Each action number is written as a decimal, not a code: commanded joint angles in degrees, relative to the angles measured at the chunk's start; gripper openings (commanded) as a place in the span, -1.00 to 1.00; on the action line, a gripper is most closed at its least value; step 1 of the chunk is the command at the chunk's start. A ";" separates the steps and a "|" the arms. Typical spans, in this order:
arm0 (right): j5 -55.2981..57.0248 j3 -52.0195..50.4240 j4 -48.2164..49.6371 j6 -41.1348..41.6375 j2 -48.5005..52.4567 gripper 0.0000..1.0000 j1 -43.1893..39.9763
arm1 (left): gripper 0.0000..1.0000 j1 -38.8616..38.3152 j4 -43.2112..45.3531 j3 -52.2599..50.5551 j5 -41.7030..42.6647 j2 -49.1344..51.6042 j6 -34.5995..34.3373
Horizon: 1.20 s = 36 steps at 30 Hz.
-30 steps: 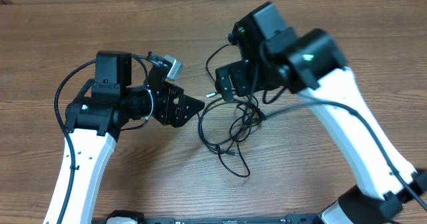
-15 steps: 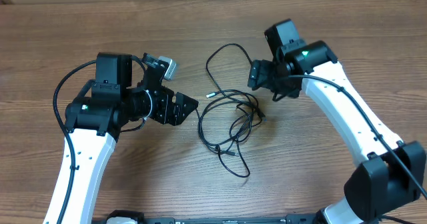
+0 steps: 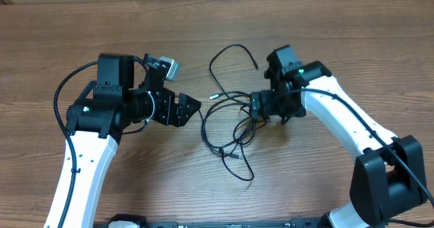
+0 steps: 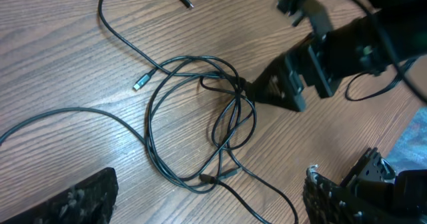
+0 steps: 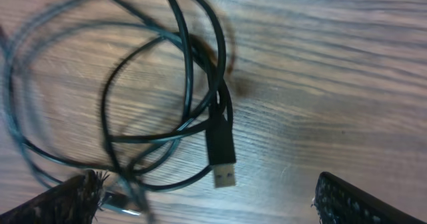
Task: Untangle cables
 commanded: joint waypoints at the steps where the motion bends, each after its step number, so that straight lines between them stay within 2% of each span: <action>1: -0.70 -4.04 3.30 -8.96 -0.35 1.00 0.31 | 0.76 -0.04 0.07 0.85 -0.04 0.35 -0.81; 5: -8.15 -7.89 7.69 -9.75 -0.24 1.00 0.31 | 0.78 -0.04 0.09 0.85 -0.07 0.35 -0.79; 6: -11.28 -8.39 8.17 -11.19 -0.24 0.77 0.31 | 0.78 -0.07 0.09 0.85 -0.07 0.35 -0.79; 7: -12.98 -8.57 8.33 -11.98 -0.26 0.22 0.31 | 0.79 -0.04 0.11 0.85 -0.09 0.35 -0.76; 8: -13.35 -8.59 8.48 -11.65 -0.26 -0.74 0.31 | 0.79 -0.04 0.15 0.85 -0.07 0.35 -0.76; 9: -13.35 -8.59 8.61 -10.71 -0.24 -0.92 0.31 | 0.79 -0.04 0.22 0.85 -0.07 0.35 -0.76; 15: -15.98 -8.55 8.76 -8.92 -0.26 -0.92 0.31 | 0.79 -0.07 0.26 0.85 -0.07 0.35 -0.79; 21: -25.99 -4.59 8.74 -15.98 -0.28 -0.92 0.31 | 0.81 -0.07 0.26 0.85 -0.07 0.35 -0.76; 25: -29.70 2.95 7.21 -16.00 -0.37 -0.92 0.31 | 0.81 -0.04 0.22 0.85 -0.09 0.35 -0.79; 36: -29.68 29.05 -6.47 -15.93 -0.37 -0.92 0.31 | 0.82 -0.07 0.24 0.85 -0.09 0.35 -0.76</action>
